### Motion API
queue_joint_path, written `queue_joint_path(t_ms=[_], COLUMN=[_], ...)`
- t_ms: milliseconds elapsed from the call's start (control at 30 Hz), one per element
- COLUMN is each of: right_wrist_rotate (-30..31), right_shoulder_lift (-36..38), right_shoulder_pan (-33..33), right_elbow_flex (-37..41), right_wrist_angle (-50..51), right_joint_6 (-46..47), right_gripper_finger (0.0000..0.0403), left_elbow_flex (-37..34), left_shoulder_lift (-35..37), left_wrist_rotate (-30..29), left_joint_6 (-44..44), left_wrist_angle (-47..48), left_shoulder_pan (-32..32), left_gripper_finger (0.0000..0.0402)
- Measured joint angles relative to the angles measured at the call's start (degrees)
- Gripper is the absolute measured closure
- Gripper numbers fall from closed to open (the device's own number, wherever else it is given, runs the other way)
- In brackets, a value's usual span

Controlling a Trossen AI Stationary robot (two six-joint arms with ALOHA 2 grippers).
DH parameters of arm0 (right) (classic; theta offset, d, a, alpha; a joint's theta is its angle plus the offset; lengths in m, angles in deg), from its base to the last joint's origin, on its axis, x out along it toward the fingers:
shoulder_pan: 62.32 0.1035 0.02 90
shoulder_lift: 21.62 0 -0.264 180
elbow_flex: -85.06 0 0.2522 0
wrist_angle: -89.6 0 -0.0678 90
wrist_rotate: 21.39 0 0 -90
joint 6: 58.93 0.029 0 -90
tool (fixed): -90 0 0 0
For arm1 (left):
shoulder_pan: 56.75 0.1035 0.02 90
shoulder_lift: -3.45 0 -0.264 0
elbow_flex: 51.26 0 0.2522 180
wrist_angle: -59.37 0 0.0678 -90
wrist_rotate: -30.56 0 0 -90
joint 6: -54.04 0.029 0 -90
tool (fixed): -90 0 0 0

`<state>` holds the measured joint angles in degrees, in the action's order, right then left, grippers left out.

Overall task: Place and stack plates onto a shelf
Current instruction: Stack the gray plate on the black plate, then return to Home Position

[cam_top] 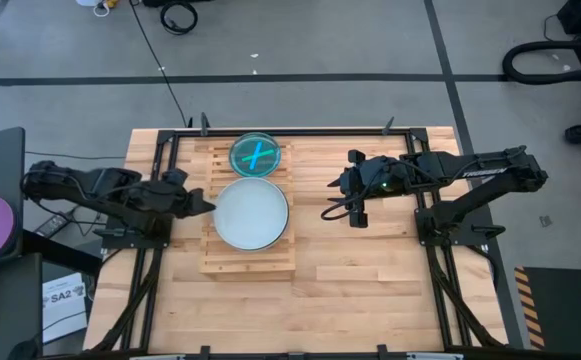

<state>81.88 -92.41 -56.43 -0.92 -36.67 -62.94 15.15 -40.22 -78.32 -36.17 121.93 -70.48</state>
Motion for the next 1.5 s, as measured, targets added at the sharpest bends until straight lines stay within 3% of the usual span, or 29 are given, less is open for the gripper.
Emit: queue_joint_path(t_ms=[200, 400, 533, 700, 833, 967, 1167, 1333, 1500], right_wrist_rotate=[-0.02, -0.01, 0.0, 0.01, 0.01, 0.03, 0.03, -0.3, -6.98], right_shoulder_lift=[0.0, 0.0, 0.0, 0.0, 0.0, 0.0, 0.0, 0.23, 2.5], right_shoulder_pan=[0.0, 0.0, 0.0, 0.0, 0.0, 0.0, 0.0, 0.0, -0.52], right_elbow_flex=[0.0, 0.0, 0.0, 0.0, 0.0, 0.0, 0.0, 0.0, 0.02], right_wrist_angle=[0.0, 0.0, -1.14, -5.35, -8.07, -8.41, -8.46, -9.32, -11.79], right_joint_6=[0.0, 0.0, 0.0, 0.0, -0.46, -0.56, 0.82, 3.41, 3.99], right_gripper_finger=[0.0238, 0.0238, 0.0238, 0.0238, 0.0238, 0.0238, 0.0238, 0.0238, 0.0238], left_elbow_flex=[0.01, -0.01, 0.0, -0.02, -0.02, -0.02, 0.01, -0.65, -7.15], left_shoulder_lift=[3.23, 5.99, 5.71, 4.05, 3.85, 5.11, 9.54, 16.16, 24.95], left_wrist_rotate=[0.88, 3.02, -0.08, -6.33, -4.61, -2.35, -2.35, -2.36, -2.32], left_joint_6=[0.93, 14.12, 28.47, 52.56, 73.95, 91.69, 99.82, 98.24, 95.01], left_wrist_angle=[-0.02, -0.2, -3.27, -14.83, -24.83, -28.61, -25.23, -17.15, -15.89], left_shoulder_pan=[0.0, 0.0, 0.0, 0.02, 0.02, 0.0, 0.04, 0.02, 0.02], left_gripper_finger=[0.0304, 0.0304, 0.0304, 0.0304, 0.0304, 0.0304, 0.0304, 0.0304, 0.0304])
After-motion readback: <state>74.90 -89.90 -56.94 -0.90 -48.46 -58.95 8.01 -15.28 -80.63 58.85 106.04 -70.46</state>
